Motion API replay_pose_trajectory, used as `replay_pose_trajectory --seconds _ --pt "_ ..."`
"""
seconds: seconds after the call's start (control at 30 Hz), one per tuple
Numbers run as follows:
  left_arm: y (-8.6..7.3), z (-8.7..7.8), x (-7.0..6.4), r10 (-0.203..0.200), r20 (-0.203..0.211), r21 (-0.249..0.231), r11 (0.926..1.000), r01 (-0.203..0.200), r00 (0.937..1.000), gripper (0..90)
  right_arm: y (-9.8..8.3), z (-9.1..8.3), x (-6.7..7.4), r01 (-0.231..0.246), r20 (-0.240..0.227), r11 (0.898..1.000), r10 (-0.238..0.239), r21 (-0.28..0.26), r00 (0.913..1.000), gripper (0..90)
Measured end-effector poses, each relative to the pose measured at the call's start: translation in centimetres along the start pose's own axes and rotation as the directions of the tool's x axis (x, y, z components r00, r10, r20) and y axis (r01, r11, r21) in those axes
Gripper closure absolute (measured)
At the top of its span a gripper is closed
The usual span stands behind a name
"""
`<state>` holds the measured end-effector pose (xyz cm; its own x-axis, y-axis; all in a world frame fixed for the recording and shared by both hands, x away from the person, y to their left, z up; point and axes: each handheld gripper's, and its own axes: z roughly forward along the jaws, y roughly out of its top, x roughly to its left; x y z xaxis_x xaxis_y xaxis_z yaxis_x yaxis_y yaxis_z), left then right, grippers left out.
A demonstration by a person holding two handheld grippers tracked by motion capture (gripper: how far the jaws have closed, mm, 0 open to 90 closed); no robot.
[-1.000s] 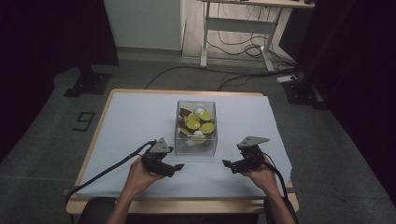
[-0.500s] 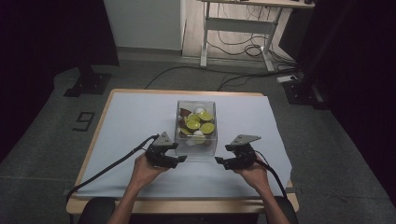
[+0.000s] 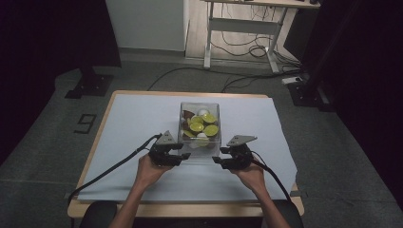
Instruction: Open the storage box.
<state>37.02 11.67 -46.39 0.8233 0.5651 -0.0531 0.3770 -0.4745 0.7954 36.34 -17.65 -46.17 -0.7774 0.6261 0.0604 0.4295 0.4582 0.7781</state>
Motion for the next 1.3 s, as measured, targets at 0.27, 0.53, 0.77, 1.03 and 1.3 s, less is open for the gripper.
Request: replay_pose_trajectory --seconds 0.27,0.53,0.77,1.03,1.3 --pt "0.4 0.1 -0.5 0.052 -0.051 0.044 0.9978 -0.050 0.9974 50.0 0.6 0.8 0.4 0.000 -0.007 1.000 0.000 -0.008 1.0000 56.1" --pt "0.4 1.1 -0.5 -0.018 0.003 -0.007 0.9998 0.018 0.9998 53.0 0.8 1.1 0.2 -0.018 -0.003 1.000 0.018 -0.017 0.9998 61.4" --pt "0.5 1.7 -0.1 -0.061 -0.018 -0.043 0.9973 0.060 0.9980 54.0 1.1 1.5 0.3 -0.017 0.011 1.000 0.017 -0.024 0.9998 67.2" --pt "0.5 2.0 -0.1 -0.060 -0.038 -0.058 0.9966 0.058 0.9975 61.9 1.9 2.7 0.9 -0.004 0.041 1.000 0.004 -0.007 0.9992 71.0" --pt "1.3 2.6 -0.9 -0.009 -0.068 -0.020 0.9998 0.008 0.9976 65.3 2.5 3.2 1.1 -0.013 0.093 1.000 0.015 -0.012 0.9955 75.7"
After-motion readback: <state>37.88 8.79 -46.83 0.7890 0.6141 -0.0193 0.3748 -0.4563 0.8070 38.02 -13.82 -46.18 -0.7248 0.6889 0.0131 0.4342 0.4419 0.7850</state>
